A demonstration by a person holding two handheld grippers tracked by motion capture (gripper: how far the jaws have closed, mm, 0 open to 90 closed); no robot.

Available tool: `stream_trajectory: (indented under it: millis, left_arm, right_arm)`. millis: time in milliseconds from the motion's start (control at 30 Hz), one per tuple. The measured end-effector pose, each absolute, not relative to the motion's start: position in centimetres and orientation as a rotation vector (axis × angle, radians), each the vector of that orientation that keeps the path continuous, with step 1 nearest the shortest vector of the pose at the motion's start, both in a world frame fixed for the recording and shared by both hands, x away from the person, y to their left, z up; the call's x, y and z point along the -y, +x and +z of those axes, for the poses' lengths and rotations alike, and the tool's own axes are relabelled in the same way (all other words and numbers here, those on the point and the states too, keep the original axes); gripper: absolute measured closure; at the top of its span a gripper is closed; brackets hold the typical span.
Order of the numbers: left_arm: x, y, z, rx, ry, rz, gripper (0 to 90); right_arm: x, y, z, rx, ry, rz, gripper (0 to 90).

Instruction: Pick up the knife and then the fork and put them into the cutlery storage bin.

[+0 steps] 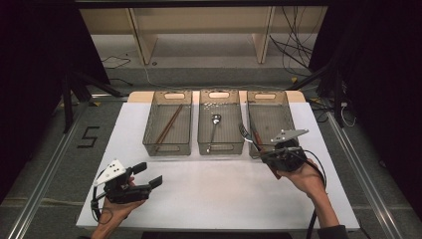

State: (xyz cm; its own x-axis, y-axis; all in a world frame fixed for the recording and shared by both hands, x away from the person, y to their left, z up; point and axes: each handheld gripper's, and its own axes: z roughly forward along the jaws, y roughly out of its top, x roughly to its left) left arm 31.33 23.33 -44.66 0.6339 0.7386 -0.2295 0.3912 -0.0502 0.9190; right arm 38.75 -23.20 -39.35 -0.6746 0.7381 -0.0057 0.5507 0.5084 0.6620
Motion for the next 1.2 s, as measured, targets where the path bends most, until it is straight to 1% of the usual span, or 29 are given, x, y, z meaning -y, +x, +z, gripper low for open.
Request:
stream_trajectory:
  millis: [567, 1200]
  left_arm:
    - [-23.4, 31.3, -44.7, -0.941, 1.664, 0.367, 16.5]
    - [-23.4, 31.4, -44.7, -0.944, 1.656, 0.363, 16.5]
  right_arm:
    - [25.3, 42.7, -37.1, -2.317, 1.262, 0.958, 77.4]
    - [25.0, 47.2, -36.3, -2.247, 1.397, 0.955, 77.3]
